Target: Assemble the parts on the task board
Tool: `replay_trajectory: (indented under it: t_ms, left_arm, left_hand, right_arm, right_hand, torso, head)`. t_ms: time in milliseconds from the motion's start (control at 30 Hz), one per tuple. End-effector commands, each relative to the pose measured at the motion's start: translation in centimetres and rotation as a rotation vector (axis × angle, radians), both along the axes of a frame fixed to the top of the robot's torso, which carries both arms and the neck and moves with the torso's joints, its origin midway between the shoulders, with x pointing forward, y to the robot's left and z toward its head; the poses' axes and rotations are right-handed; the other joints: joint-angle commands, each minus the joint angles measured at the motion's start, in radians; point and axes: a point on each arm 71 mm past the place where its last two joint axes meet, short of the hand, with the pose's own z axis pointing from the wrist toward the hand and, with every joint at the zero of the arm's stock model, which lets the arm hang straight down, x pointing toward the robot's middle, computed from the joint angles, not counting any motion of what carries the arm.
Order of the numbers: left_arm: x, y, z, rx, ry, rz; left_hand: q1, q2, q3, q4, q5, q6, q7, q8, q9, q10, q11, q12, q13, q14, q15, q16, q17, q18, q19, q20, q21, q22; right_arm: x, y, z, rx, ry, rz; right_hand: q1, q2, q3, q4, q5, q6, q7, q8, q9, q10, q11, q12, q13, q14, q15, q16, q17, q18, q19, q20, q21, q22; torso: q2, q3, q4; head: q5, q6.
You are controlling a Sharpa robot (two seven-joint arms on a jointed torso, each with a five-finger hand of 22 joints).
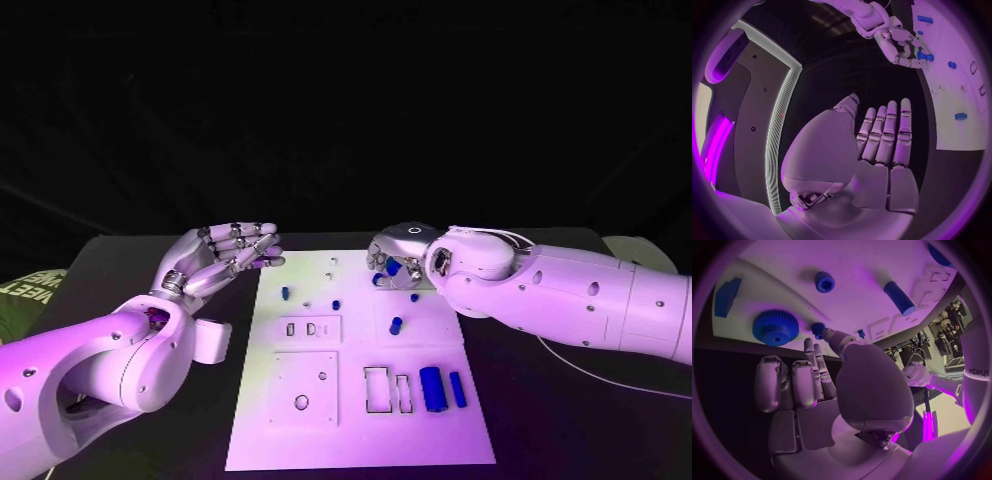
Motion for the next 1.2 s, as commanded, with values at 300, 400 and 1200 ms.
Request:
replay_trajectory:
  t_ms: [300,400,1200]
  left_arm:
    - [0.0,0.0,0.2,-0.007,0.001,-0.008]
    - [0.0,0.1,0.2,-0.006,0.002,-0.007]
    - [0.2,0.4,0.0,-0.001,0.010,0.001]
  left_hand:
    - [0.002,-0.004,0.005,0.001,-0.005,0.005,0.033,0.000,0.000,0.003,0.001,-0.003,-0.001,0.005,0.003,0.003,0.002,0.013,0.008,-0.001,0.005,0.000]
    - [0.002,-0.004,0.005,0.001,-0.005,0.005,0.033,0.000,0.000,0.003,0.001,-0.003,-0.001,0.005,0.003,0.003,0.002,0.013,0.008,-0.001,0.005,0.000]
    - [0.001,-0.002,0.006,0.002,-0.005,0.006,0.034,-0.001,0.000,0.003,0.002,-0.004,-0.002,0.007,0.003,0.003,0.003,0.013,0.009,-0.002,0.006,0.000]
  right_arm:
    - [0.0,0.2,-0.5,-0.068,0.009,-0.001]
    - [0.0,0.2,-0.6,-0.068,0.010,-0.002]
    - [-1.2,0.6,1.2,0.068,-0.153,0.023]
  right_hand:
    - [0.008,0.004,0.006,0.006,0.011,0.012,0.003,0.006,0.005,-0.017,0.006,-0.002,-0.005,0.043,0.010,0.005,-0.008,-0.011,-0.004,0.002,0.000,-0.007]
    - [0.013,0.012,0.015,0.005,0.017,0.018,0.002,0.008,0.009,-0.004,0.004,0.006,-0.005,0.043,0.009,0.013,-0.001,-0.014,0.003,0.004,0.011,0.010]
    - [0.060,0.065,0.087,-0.055,-0.010,0.098,-0.032,0.069,0.075,0.117,-0.038,0.056,0.020,0.045,-0.025,0.030,0.003,-0.043,0.083,-0.025,0.114,0.165]
  torso:
    - [0.014,0.0001,0.0100]
    - [0.017,0.0006,0.0109]
    - [0.027,-0.0011,0.0191]
  head:
    - [-0.014,0.007]
    - [-0.013,0.008]
    - [-0.018,0.031]
